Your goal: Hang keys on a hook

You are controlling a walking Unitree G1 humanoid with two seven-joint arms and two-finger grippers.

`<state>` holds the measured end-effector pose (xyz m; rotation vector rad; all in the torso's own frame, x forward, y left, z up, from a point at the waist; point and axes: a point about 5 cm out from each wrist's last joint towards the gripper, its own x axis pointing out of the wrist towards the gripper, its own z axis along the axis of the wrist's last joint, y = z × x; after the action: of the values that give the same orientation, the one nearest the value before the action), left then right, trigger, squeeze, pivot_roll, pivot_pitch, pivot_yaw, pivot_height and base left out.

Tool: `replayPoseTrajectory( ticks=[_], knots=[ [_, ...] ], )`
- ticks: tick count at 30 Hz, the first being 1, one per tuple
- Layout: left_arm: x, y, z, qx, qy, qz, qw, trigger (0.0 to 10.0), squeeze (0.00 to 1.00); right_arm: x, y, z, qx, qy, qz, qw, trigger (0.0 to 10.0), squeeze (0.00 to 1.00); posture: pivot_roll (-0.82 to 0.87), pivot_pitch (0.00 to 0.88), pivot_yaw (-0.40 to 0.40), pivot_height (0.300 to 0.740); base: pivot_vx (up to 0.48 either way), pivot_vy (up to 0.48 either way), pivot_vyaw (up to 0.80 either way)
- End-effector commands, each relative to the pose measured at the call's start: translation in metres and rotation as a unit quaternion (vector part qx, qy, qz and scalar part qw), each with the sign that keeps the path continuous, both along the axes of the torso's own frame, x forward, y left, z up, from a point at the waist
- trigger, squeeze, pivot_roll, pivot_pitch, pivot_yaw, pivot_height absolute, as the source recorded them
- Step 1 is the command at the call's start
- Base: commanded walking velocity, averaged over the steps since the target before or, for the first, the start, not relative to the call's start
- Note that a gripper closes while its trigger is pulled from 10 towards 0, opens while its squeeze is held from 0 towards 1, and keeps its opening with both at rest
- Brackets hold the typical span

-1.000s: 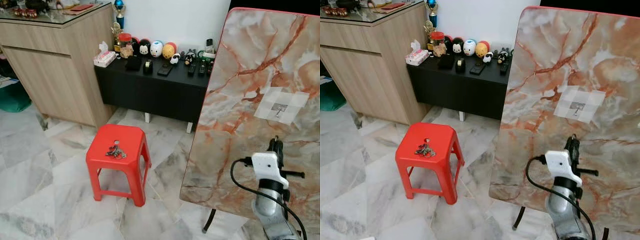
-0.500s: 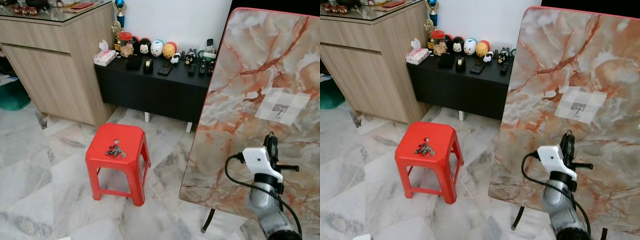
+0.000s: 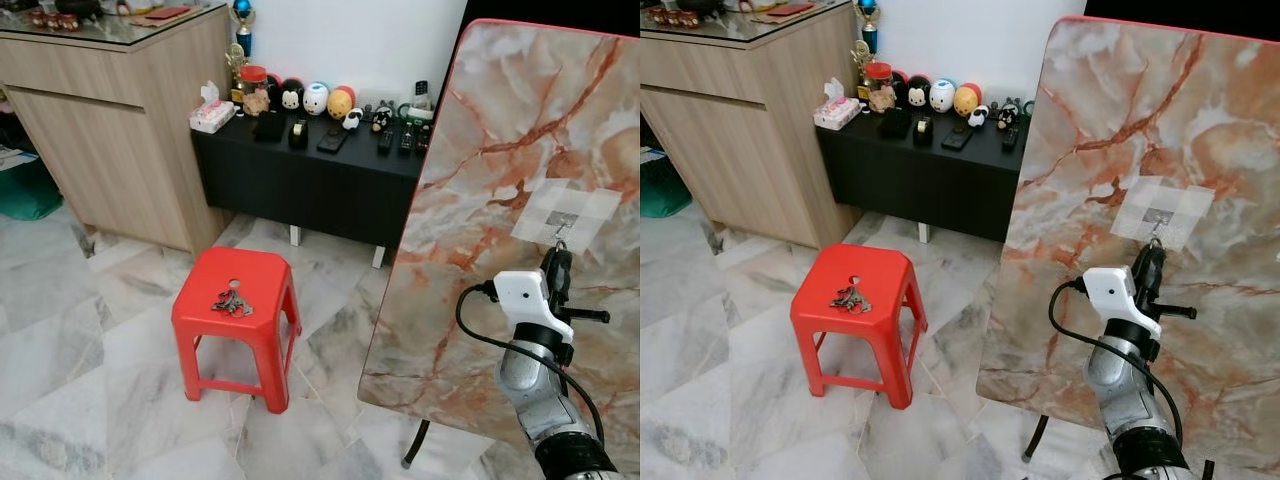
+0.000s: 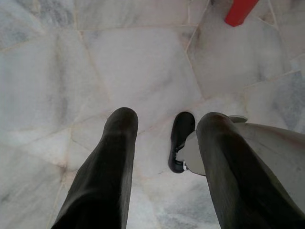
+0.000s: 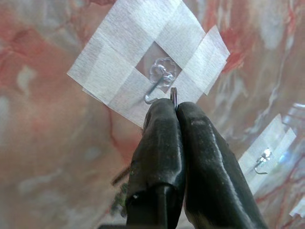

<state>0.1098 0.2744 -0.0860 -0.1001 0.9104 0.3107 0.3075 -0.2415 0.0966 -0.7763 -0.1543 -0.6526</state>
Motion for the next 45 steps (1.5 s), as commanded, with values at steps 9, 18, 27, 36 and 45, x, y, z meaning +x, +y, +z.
replayPoseTrajectory(
  ticks=[9,18,27,36,45],
  knots=[
    [0.033,-0.049,-0.005,-0.018,-0.007,-0.03,0.999,10.0,0.0,0.009,-0.008,0.01,0.002,-0.006,-0.022,1.0,10.0,0.0,0.08,0.0,-0.072,0.718,0.0,0.0,0.0],
    [0.042,-0.065,-0.005,-0.022,-0.016,-0.037,0.999,10.0,0.0,0.013,-0.011,0.014,0.005,-0.002,-0.02,1.0,10.0,0.0,0.08,0.0,-0.076,0.718,0.0,0.0,0.0],
    [0.035,-0.057,-0.006,-0.018,-0.013,-0.032,0.999,10.0,0.0,0.016,-0.012,0.014,0.006,0.007,-0.017,1.0,10.0,0.0,0.08,0.0,-0.08,0.718,0.0,0.0,0.0],
    [0.033,-0.055,-0.006,-0.02,-0.014,-0.027,0.999,10.0,0.0,0.019,-0.012,0.011,0.008,0.028,-0.011,1.0,10.0,0.0,0.08,0.0,-0.083,0.718,0.0,0.0,0.0],
    [0.032,-0.055,-0.006,-0.021,-0.015,-0.025,0.999,10.0,0.0,0.02,-0.009,0.009,0.008,0.033,0.001,0.999,10.0,0.0,0.08,0.0,-0.085,0.718,0.0,0.0,0.0]
  ],
)
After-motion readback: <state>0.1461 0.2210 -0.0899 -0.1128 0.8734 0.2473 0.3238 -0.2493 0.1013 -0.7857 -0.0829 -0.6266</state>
